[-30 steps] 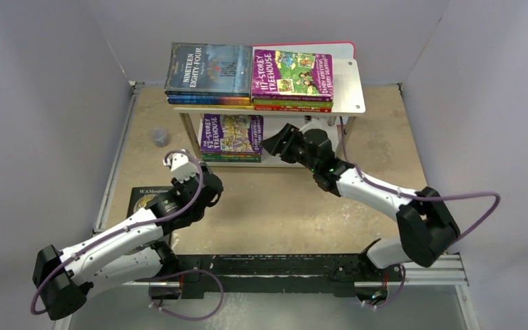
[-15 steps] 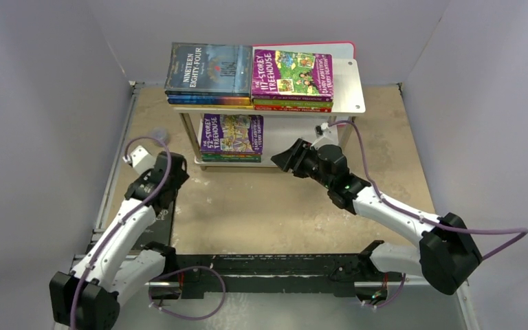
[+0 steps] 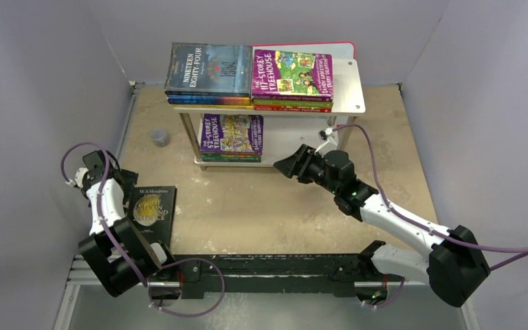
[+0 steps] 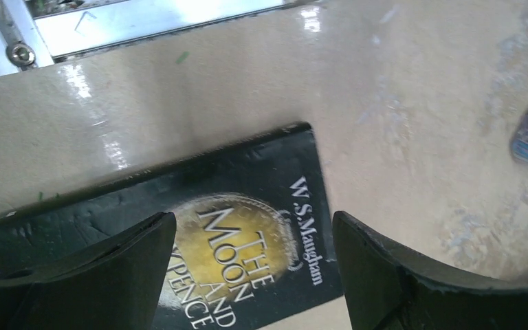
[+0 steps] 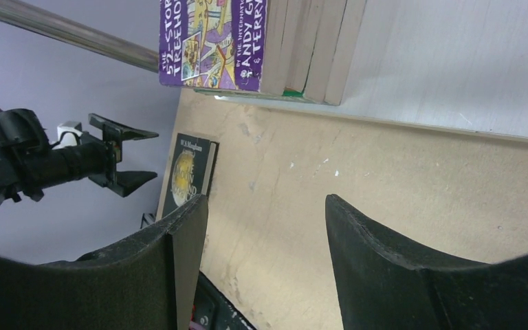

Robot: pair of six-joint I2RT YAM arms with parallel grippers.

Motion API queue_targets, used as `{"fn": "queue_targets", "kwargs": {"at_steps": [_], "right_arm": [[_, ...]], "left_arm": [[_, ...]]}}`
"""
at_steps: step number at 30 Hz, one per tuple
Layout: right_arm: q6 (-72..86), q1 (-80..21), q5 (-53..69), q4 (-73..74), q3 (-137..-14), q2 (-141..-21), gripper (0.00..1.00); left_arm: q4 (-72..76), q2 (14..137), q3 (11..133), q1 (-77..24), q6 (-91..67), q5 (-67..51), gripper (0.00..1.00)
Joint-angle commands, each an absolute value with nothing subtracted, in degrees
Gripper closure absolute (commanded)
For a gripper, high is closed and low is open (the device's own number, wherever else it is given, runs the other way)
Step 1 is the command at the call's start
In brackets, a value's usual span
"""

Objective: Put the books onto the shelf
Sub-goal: Move the book to the center of the board.

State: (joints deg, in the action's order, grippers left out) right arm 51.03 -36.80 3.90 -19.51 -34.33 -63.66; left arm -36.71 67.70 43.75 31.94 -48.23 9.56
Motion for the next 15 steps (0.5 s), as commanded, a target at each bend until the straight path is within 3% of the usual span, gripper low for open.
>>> {"fn": "queue_targets", "kwargs": {"at_steps": [1,15], "right_arm": [[50.7,-36.6,4.9,-20.6,-33.5,-61.7,0.35],[52.7,-36.6,8.2,-23.3,-30.5,-62.4,0.35]], "left_arm": [[-32.0,68.6,41.8,35.9,-45.3,8.3,0.16],[-30.9,68.5,37.8,39.5,-52.9,21.3,0.17]]}}
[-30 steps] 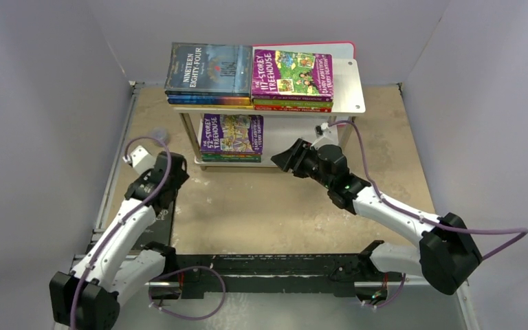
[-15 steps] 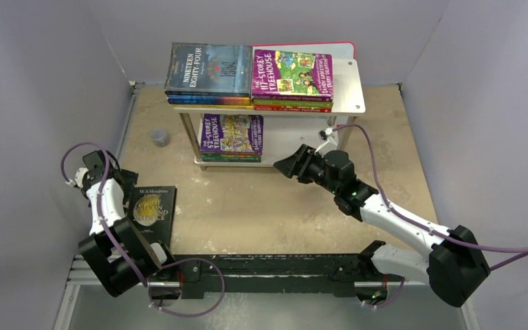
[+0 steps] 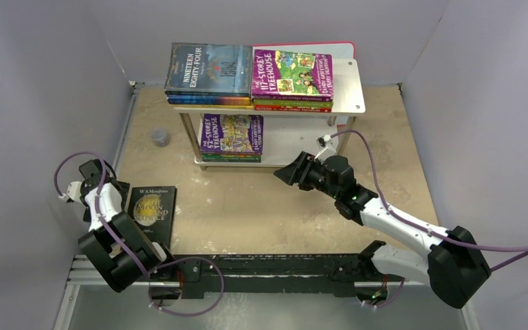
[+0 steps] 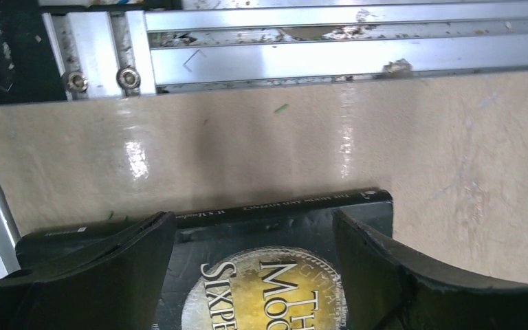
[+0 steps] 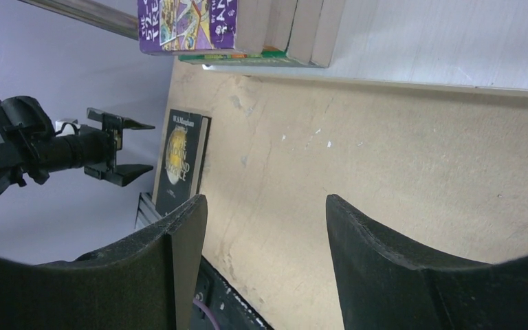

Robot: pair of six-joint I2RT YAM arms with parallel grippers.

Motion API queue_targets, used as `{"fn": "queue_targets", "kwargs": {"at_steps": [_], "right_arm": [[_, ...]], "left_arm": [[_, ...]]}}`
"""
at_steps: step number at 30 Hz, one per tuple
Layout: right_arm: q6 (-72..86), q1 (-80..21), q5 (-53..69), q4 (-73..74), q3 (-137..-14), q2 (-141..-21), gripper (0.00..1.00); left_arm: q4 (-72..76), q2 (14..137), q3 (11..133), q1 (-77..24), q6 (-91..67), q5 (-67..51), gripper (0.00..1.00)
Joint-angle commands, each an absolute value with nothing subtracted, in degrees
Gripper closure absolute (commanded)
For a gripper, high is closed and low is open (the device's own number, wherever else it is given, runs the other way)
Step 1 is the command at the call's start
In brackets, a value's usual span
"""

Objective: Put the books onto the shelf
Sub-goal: Move the book to the center of the board.

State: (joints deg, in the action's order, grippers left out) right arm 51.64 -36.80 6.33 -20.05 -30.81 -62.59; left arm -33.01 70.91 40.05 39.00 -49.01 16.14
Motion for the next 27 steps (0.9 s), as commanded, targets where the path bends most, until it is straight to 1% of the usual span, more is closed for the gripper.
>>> {"fn": "queue_targets", "kwargs": {"at_steps": [1,8,13,17,20,23,27], "right_arm": [[52.8,-36.6,8.4,-23.3,-30.4,-62.3,0.35],[52.5,-36.6,9.1,-23.2,-30.4,-62.4,0.35],[52.8,-36.6,9.1,-23.6,-30.4,-63.7,0.35],[52.1,-36.6,9.1,-23.4,-31.4,-66.0,0.35],[52.1,-36.6,9.3,-23.4,-31.7,-67.5,0.36],[52.0,-36.6,9.4,-23.5,-31.8,-68.3,0.36],[51.7,-36.6,9.0,-23.2,-31.9,-68.8,0.36]], "left_arm": [[-30.3,68.3,37.1,39.5,-53.8,21.4,0.17],[-26.8,70.7,32.4,39.5,-56.4,18.4,0.19],[-31.7,71.8,32.8,39.4,-56.1,13.0,0.24],[-34.3,65.6,31.7,36.1,-58.7,10.1,0.26],[-33.4,61.6,30.4,33.6,-59.4,9.5,0.26],[-34.6,63.1,31.1,31.7,-58.1,9.5,0.26],[-33.1,66.4,30.8,26.4,-58.6,5.2,0.26]]}}
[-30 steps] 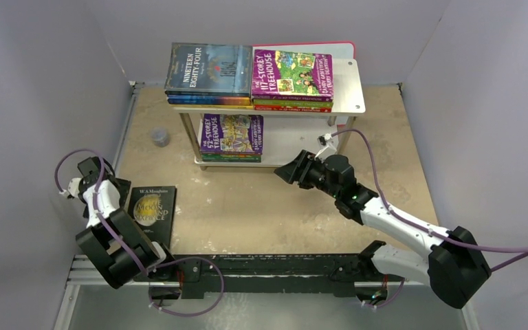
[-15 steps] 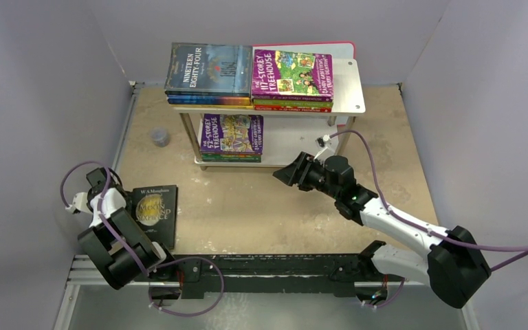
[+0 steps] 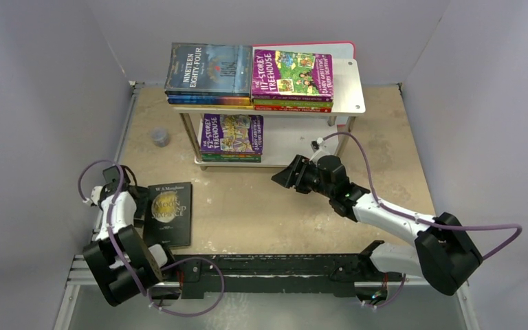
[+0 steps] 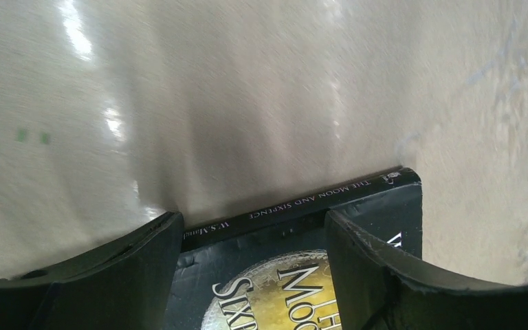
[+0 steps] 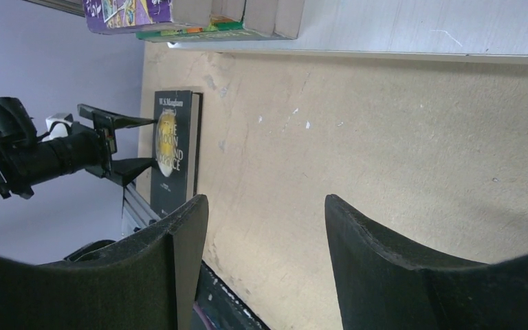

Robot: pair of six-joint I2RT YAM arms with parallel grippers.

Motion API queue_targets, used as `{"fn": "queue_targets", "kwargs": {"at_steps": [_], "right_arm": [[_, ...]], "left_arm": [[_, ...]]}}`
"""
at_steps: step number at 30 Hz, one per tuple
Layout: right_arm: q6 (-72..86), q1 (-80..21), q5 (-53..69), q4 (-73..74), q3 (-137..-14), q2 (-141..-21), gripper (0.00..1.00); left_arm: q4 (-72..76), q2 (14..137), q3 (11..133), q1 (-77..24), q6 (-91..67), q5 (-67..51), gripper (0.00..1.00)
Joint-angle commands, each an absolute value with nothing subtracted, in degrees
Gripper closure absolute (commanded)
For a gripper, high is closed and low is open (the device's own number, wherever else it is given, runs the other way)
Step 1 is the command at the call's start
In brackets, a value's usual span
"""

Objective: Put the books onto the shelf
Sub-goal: Move the book to the center of the board.

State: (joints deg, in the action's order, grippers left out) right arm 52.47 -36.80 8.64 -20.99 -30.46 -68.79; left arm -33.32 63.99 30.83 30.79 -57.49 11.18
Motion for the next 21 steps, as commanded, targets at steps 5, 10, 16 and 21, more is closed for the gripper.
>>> {"fn": "queue_targets", "kwargs": {"at_steps": [5,10,16,21], "right_arm": [[47.2,-36.6,9.5,-20.2,-33.9,-69.8,0.27],[45.0,-36.6,10.3,-19.1,-36.1,-72.9,0.24],[50.9,-36.9,12.6,-20.7,-36.2,-78.3,0.29],[54.5,-38.3,11.0,-21.5,-36.0,-80.8,0.32]], "left_arm": [[-29.5,65.5,28.0,20.0,-58.7,-2.3,0.34],[-30.7,63.7,27.6,15.3,-56.7,-5.1,0.38],[-30.6,59.3,23.9,12.5,-59.7,-9.9,0.40],[-30.0,55.3,22.7,9.7,-62.4,-12.1,0.43]]}}
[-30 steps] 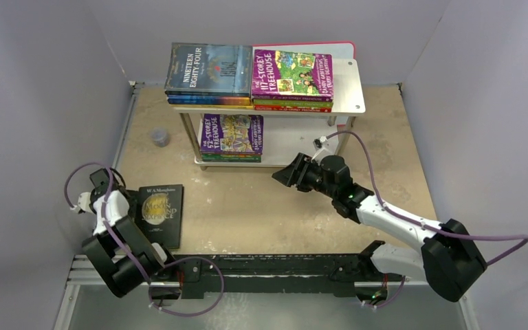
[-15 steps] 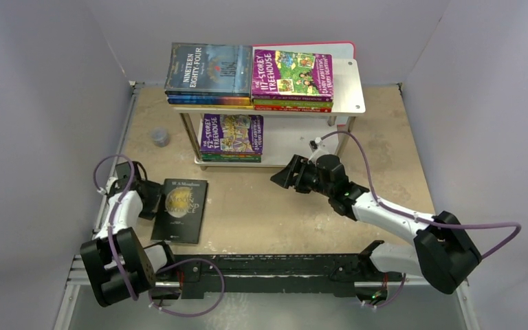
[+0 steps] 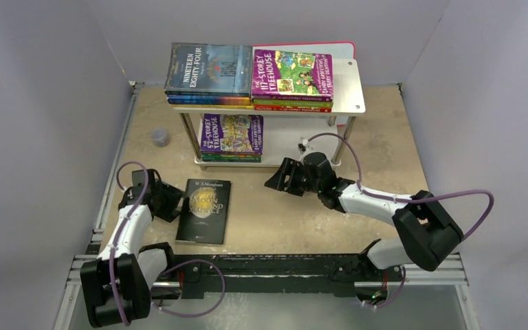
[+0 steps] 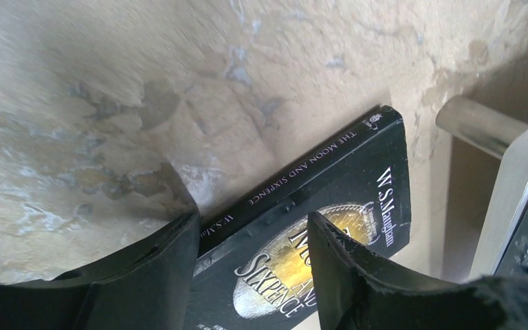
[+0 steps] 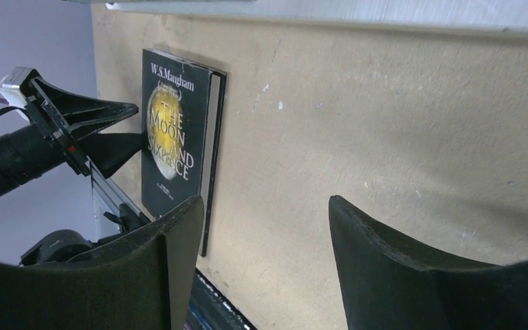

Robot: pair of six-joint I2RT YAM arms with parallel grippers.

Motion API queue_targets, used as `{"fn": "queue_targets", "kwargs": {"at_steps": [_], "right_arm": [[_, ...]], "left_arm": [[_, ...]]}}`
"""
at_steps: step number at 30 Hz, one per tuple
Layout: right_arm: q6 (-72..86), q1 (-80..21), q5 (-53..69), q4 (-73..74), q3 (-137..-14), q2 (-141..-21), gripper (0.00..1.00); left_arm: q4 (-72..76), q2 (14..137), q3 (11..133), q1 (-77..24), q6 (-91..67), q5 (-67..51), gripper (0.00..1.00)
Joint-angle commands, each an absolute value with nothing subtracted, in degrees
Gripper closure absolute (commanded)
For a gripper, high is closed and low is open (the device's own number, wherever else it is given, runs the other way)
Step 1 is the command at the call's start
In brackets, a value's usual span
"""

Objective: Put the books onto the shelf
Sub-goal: Move the book to the center of the board, then pick up the book from the center of the board.

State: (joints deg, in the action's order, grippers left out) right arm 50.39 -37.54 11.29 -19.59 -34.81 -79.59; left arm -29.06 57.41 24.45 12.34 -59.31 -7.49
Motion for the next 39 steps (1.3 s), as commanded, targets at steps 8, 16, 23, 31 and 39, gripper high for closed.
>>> {"fn": "queue_targets", "kwargs": {"at_steps": [8,16,23,31,39], "right_arm": [[56.3,-43.0,11.9,-23.2,-39.0,-86.4,0.31],[57.7,-46.1,12.2,-22.1,-43.0,-92.2,0.33],[63.8,-48.5,4.3,-15.7,-45.7,-97.0,0.41],[62.3,-48.8,10.0,-23.2,-45.4,-98.2,0.60],[62.8,-48.8,13.6,-28.7,-44.0,-94.5,0.69]], "left_arm": [[-25.5,57.6,20.9,2.7,-64.3,-14.7,0.43],[-19.0,60.6,20.5,-4.4,-65.6,-17.9,0.43],[-16.1,59.4,19.2,-7.6,-68.4,-17.4,0.44],[-13.8,59.5,17.7,-7.9,-68.3,-18.5,0.46],[-12.8,60.6,17.2,-8.1,-67.2,-18.9,0.47]]}}
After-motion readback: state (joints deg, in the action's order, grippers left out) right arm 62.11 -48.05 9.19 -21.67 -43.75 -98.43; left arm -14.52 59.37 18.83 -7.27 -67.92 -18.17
